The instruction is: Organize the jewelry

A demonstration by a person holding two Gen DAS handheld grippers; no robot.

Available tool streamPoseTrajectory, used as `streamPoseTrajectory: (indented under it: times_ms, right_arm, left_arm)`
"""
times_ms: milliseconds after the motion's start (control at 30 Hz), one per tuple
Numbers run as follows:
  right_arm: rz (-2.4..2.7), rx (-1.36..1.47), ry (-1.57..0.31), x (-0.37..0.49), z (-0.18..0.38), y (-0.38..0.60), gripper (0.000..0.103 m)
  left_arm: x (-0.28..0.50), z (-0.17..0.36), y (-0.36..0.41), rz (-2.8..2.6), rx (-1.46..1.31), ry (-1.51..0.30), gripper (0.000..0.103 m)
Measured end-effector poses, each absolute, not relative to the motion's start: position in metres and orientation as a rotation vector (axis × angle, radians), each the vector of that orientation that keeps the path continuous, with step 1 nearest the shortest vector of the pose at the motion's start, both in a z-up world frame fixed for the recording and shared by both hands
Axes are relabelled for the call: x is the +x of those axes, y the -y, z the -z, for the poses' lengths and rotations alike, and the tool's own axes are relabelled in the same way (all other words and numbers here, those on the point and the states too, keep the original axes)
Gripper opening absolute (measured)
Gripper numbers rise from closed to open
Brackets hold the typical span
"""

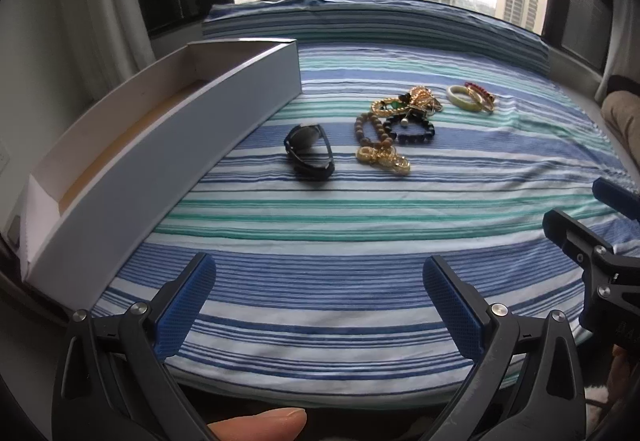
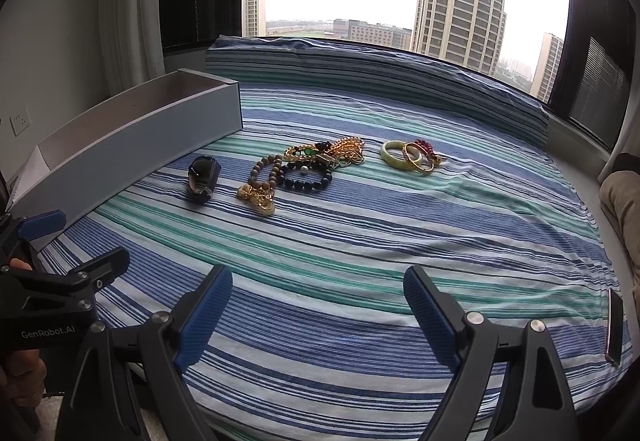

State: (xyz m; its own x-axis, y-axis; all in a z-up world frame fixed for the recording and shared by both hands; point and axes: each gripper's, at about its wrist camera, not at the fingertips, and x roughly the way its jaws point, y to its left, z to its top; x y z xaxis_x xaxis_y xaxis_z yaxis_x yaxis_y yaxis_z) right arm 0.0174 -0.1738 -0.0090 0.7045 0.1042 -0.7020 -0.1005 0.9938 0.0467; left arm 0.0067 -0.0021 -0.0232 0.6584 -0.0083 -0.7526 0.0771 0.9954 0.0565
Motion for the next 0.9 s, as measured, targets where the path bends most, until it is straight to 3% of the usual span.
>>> streamPoseTrajectory:
  times_ms: [333,767,833,900]
  right_arm:
    - [-0.119,0.014,-0.818,0.026,0.019,0.172,0.090]
    - [-0.160,0.075,-0.915,0.048,0.047,0.173,0.090]
    - [-0.158,0.081,-0.925,0.051,0.051,0.175,0.090]
    - [-0.153,0.088,-0.935,0.054,0.054,0.178,0.090]
  left_arm:
    - [0.033,0.042,-0.016,0.063,0.008,-0.943,0.103]
    - [0.135,0.044,-0.007,0.267,-0.021,-0.945,0.101]
    - [0.154,0.054,-0.004,0.301,-0.035,-0.969,0.095]
    - [0.171,0.066,-0.003,0.305,-0.044,-1.013,0.077]
